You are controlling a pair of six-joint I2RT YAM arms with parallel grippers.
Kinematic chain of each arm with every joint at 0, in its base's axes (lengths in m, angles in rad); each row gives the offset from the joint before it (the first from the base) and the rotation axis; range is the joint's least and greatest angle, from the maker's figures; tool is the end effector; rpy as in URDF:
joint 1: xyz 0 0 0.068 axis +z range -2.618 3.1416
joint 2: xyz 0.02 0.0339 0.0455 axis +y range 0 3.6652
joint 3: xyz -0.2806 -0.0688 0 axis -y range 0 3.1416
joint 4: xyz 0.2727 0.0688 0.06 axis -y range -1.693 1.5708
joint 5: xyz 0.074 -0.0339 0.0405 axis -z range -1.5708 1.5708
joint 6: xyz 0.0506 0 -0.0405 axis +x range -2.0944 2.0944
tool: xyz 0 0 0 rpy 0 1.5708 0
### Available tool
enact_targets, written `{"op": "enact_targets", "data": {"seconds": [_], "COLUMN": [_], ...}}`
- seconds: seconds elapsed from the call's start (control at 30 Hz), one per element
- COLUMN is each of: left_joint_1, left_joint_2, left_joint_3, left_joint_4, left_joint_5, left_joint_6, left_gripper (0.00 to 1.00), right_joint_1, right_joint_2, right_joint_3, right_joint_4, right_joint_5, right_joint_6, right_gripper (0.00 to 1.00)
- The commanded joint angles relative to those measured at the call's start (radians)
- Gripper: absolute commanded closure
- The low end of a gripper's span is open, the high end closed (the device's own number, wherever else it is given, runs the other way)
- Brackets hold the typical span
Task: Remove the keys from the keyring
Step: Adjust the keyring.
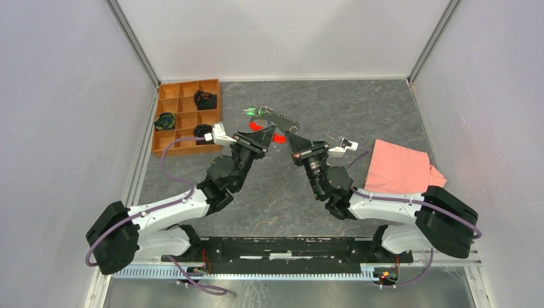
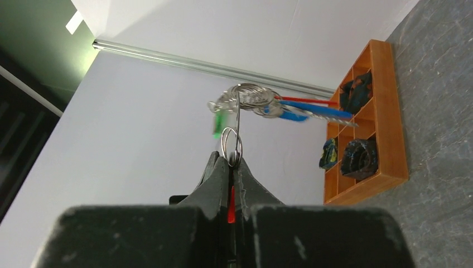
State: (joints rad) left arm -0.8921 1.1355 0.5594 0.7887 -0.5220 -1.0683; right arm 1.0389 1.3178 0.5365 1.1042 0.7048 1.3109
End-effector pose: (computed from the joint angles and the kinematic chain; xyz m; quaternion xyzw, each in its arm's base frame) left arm 0.1943 -0.2008 0.2946 -0.2534 0.5868 -0.5342 0.5533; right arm 0.1765 0.2353 0.2714 0.3519 0.5053 0.6250 0.4798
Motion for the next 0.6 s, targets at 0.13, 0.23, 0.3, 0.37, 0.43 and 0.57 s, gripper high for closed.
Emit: {"op": "enact_targets", "data": {"seconds": [0.13, 0.23, 0.3, 0.37, 0.43, 0.57], "left_joint_1": [0.002, 0.008, 0.025, 0.055, 0.093, 0.198], "left_joint_2": [-0.031, -0.048, -0.058, -0.065, -0.070, -0.074], "left_joint_3": [0.021, 0.071, 0.100, 0.124, 0.139, 0.168], "left_joint_4": [-0.013, -0.164, -0.260, -0.336, -0.383, -0.500], "left_joint_5": [-0.036, -0.031, -0.008, 0.039, 0.108, 0.281], "left_joint_6": [-0.012, -0.031, -0.041, -0.040, -0.042, -0.067], "left_gripper": [0.98, 0.98, 0.98, 0.98, 0.98, 0.98], "right_joint_1": [0.010, 0.013, 0.013, 0.013, 0.013, 0.015], "right_joint_2": [-0.031, -0.046, -0.058, -0.090, -0.120, -0.163], "right_joint_3": [0.055, 0.050, 0.040, 0.049, 0.085, 0.079], "right_joint_4": [-0.031, -0.038, -0.041, -0.112, -0.265, -0.395], "right_joint_5": [-0.026, -0.066, -0.091, -0.129, -0.158, -0.175], "right_joint_6": [0.010, 0.008, -0.001, -0.066, -0.129, -0.221], "right_gripper": [0.89, 0.78, 0.73, 0.69, 0.68, 0.66]}}
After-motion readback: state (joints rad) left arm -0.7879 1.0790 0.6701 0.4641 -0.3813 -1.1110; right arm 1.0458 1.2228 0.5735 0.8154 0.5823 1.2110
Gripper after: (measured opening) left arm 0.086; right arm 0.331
